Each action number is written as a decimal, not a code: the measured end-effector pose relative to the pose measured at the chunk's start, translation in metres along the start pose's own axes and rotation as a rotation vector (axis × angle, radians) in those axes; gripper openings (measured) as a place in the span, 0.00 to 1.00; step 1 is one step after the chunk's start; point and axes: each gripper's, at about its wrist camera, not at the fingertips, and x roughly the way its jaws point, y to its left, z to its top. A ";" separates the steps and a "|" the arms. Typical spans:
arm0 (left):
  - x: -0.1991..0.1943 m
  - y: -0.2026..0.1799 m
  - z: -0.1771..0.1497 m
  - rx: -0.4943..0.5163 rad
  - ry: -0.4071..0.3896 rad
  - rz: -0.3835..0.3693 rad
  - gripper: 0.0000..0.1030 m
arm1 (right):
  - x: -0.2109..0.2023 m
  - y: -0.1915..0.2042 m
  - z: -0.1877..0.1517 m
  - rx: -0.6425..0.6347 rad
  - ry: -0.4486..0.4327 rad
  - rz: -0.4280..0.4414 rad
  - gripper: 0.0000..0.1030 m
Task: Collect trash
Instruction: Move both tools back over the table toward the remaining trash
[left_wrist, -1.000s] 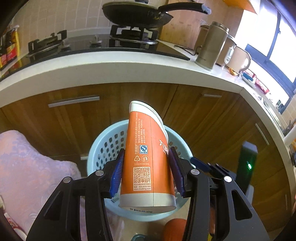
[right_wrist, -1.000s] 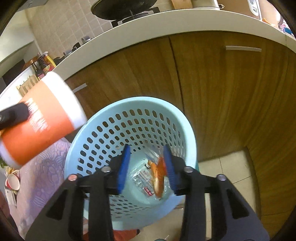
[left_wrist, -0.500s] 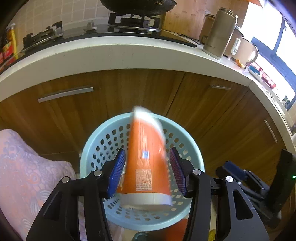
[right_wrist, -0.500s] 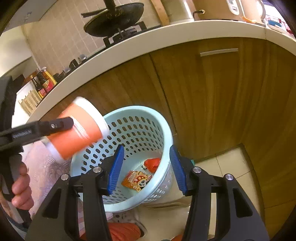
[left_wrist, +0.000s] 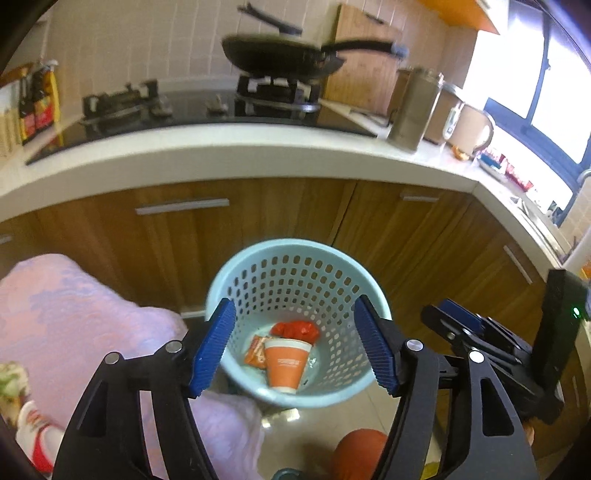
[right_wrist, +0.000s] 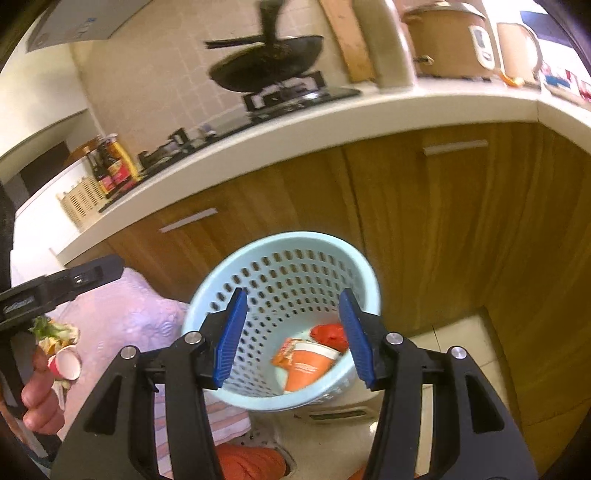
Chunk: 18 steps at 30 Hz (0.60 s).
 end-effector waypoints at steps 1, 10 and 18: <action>-0.013 0.002 -0.003 0.000 -0.015 0.002 0.64 | -0.003 0.005 0.000 -0.010 -0.004 0.006 0.51; -0.153 0.050 -0.046 -0.070 -0.191 0.081 0.73 | -0.029 0.109 -0.012 -0.164 -0.033 0.109 0.52; -0.265 0.134 -0.110 -0.237 -0.338 0.238 0.78 | -0.027 0.223 -0.050 -0.333 -0.016 0.227 0.56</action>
